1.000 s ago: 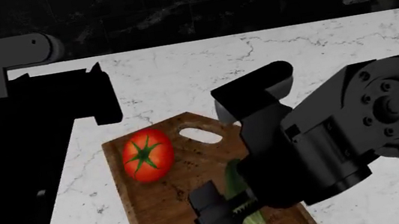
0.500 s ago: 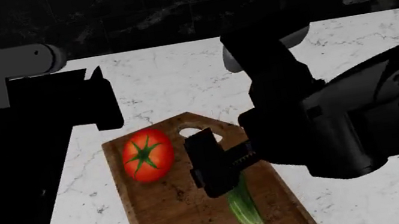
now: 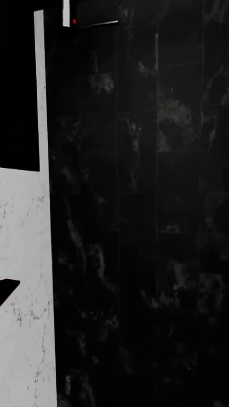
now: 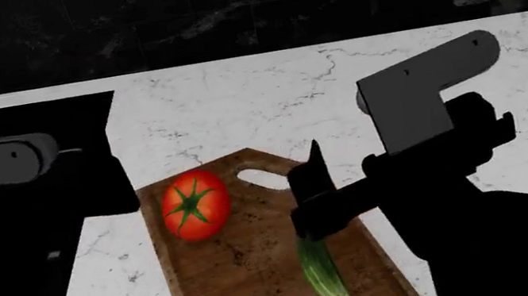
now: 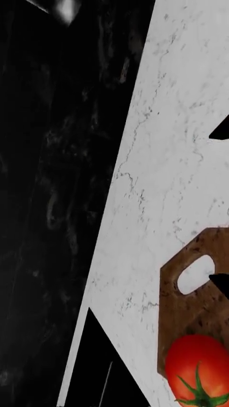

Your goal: Pick the vegetables from the sink and place them on the cutting board.

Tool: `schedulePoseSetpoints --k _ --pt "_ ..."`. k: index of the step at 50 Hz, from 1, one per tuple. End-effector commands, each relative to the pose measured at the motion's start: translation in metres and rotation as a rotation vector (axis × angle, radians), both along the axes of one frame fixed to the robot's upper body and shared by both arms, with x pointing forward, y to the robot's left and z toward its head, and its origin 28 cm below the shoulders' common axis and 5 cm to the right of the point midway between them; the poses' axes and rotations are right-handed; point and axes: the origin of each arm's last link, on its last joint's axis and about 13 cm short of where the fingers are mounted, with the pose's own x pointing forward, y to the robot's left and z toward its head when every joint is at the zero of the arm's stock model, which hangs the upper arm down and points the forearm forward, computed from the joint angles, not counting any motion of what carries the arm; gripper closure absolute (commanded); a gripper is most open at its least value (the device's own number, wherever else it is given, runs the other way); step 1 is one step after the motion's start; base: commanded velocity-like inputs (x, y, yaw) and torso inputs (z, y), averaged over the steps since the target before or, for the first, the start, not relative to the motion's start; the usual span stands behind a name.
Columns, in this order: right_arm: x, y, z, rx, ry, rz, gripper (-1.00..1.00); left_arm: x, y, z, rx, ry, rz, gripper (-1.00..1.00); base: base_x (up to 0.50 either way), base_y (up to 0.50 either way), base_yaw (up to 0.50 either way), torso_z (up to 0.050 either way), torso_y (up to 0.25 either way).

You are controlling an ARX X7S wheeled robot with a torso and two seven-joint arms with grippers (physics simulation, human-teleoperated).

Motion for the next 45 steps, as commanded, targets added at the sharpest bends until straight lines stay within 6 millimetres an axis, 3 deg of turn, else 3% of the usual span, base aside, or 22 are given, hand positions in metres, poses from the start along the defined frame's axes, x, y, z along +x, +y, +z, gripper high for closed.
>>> schedulePoseSetpoints --k 1,12,29,30,45 --pt "-0.017 -0.001 -0.005 0.034 -0.181 -0.096 -1.0 -0.018 0.005 -0.001 -0.015 -0.074 0.013 -1.0 0.0 0.0 0.0 0.0 0.0" --pt "-0.049 0.0 0.019 0.086 -0.322 -0.147 -1.0 -0.04 0.007 0.021 -0.081 -0.156 0.044 -1.0 0.0 0.0 0.0 0.0 0.0" --pt "-0.06 0.004 0.029 0.116 -0.455 -0.171 -1.0 -0.051 0.013 0.032 -0.115 -0.201 0.039 -1.0 0.0 0.0 0.0 0.0 0.0" --pt "-0.071 0.004 0.035 0.137 -0.581 -0.191 -1.0 -0.061 0.014 0.038 -0.147 -0.237 0.028 -1.0 0.0 0.0 0.0 0.0 0.0" --pt "-0.106 0.015 0.051 0.119 -0.738 -0.158 -1.0 -0.093 0.019 0.057 -0.202 -0.351 0.008 -1.0 0.0 0.0 0.0 0.0 0.0"
